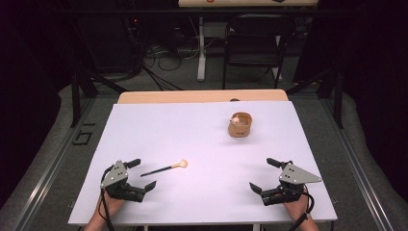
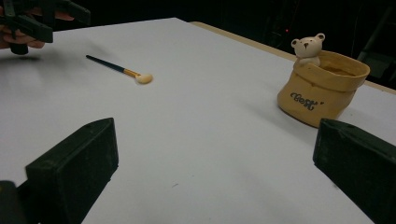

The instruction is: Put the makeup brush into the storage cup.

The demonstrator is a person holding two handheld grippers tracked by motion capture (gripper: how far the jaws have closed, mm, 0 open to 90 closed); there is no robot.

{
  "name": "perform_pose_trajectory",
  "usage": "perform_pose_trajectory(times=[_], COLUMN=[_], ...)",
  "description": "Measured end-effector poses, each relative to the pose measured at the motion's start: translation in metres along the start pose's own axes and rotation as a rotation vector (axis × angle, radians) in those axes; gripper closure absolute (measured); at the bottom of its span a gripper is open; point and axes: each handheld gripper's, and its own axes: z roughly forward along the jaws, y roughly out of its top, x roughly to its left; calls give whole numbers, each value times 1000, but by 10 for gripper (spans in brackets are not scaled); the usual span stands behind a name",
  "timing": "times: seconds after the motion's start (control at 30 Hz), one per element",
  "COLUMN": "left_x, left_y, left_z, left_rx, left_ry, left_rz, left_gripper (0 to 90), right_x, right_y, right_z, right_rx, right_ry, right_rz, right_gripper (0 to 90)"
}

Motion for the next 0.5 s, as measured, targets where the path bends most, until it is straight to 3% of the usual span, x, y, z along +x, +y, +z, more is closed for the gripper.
perform_pose_trajectory(times=[0.3, 0.33, 0.37, 0.5], left_x=[4, 4, 6, 9], left_y=[12, 14, 17, 22], left_z=[13, 13, 15, 17], left_rx=[42, 50, 60, 83], left_ry=[-4, 12, -5, -5], left_rz=[16, 19, 20, 21], left_gripper=[1, 1, 1, 1], right_x=[2, 2, 2, 2], right_y=[0, 1, 0, 0], right_z=[-2, -3, -3, -4], right_rx=[-3, 0, -2, 1], right_ry=[0, 0, 2, -3], right_rz=[-10, -11, -9, -5], right_gripper=[0, 0, 0, 0])
